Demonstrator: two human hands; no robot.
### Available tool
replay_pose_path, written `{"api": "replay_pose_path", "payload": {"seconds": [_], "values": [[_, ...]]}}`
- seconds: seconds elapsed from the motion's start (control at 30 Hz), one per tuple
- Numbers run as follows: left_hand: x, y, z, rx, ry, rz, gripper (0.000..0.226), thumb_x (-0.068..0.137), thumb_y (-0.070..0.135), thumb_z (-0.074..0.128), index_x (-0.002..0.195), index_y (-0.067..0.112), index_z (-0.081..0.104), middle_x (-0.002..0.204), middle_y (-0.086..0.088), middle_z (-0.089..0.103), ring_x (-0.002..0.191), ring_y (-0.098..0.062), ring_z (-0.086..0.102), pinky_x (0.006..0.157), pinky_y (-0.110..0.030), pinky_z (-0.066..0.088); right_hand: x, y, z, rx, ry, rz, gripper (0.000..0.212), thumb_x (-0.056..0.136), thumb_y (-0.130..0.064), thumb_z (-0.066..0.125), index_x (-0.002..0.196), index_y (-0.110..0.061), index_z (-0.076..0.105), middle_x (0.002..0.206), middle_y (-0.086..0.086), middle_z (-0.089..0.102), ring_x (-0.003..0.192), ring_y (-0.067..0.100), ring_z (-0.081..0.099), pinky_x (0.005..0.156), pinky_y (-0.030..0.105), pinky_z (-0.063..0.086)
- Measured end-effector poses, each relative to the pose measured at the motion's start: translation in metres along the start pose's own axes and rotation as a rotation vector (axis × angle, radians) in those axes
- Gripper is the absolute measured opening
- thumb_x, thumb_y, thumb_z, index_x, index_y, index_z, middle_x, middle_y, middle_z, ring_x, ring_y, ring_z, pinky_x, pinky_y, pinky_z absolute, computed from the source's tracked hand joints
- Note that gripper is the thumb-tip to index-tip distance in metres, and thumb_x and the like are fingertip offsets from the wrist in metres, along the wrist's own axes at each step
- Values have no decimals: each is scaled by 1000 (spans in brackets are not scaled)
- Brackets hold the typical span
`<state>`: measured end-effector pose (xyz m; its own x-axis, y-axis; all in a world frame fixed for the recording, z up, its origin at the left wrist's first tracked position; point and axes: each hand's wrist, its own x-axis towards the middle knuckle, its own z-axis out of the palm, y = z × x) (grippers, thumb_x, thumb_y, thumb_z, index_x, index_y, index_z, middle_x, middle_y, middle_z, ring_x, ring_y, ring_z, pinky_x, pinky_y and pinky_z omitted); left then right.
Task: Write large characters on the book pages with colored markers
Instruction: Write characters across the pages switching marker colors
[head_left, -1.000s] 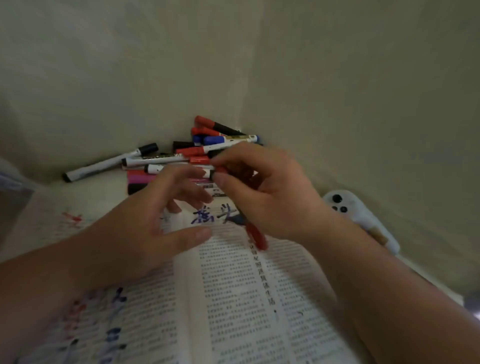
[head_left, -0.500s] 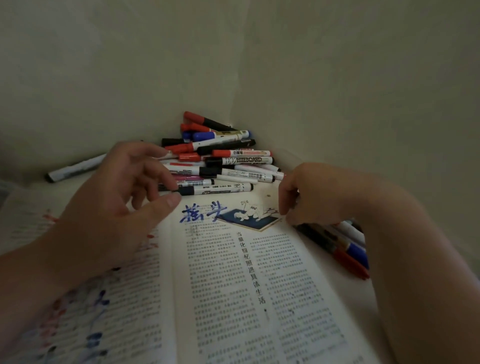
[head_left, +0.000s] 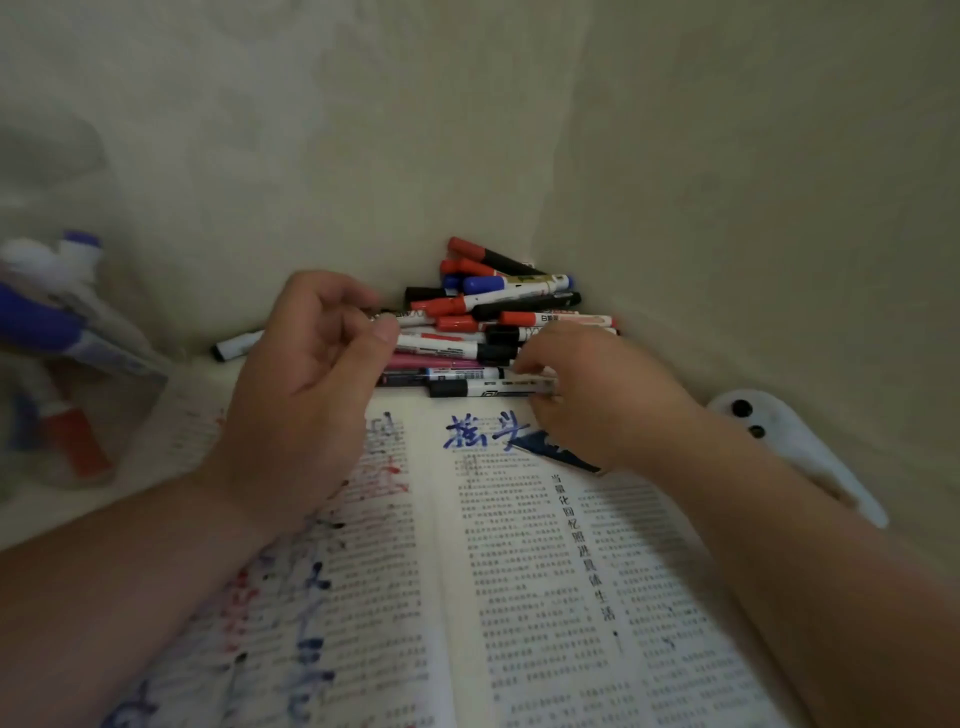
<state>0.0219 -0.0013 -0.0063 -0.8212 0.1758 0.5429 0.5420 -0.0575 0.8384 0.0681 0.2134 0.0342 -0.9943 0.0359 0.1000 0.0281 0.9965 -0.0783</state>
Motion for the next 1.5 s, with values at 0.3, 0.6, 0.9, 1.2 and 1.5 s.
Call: {"api": "replay_pose_path", "payload": {"seconds": [0.3, 0.6, 0.9, 1.2, 1.5], "values": [[-3, 0, -1, 198, -106, -23, 21, 93, 14, 68, 97, 31, 57, 84, 6, 60, 66, -19, 52, 60, -21, 46, 5, -1, -2, -133, -82, -47, 31, 82, -30, 66, 113, -29, 65, 115, -8, 58, 114, 18, 44, 100, 37, 45], [0, 3, -3, 756, -357, 273, 38, 88, 55, 60, 116, 30, 65, 116, 16, 57, 113, -10, 49, 99, -30, 37, -14, 0, -9, 187, 258, -417, 23, 87, -44, 70, 103, -29, 78, 87, -16, 69, 85, 10, 61, 76, 37, 53], [-7, 17, 6, 566, -624, 48, 44, 106, 33, 37, 149, 39, 35, 120, 32, 53, 114, 12, 49, 95, -14, 40, -33, -14, -9, 1274, 150, -258, 18, 75, -21, 77, 92, -14, 76, 72, -1, 72, 61, 16, 63, 58, 27, 54], [-5, 22, 4, 389, -585, 75, 32, 98, 47, 43, 129, 46, 51, 90, 38, 64, 84, 15, 60, 73, -5, 42, -31, -27, 5, 1261, 144, -195, 11, 89, -30, 72, 83, -22, 74, 63, 6, 64, 53, 28, 53, 49, 38, 45], [-1, 3, -2, 146, -302, -271, 33, 83, 20, 38, 106, 39, 51, 80, 5, 63, 68, -21, 51, 64, -44, 42, -20, -7, 7, 1301, -63, 35, 23, 71, -37, 77, 74, -15, 70, 70, 24, 66, 56, 31, 57, 49, 31, 48]]}}
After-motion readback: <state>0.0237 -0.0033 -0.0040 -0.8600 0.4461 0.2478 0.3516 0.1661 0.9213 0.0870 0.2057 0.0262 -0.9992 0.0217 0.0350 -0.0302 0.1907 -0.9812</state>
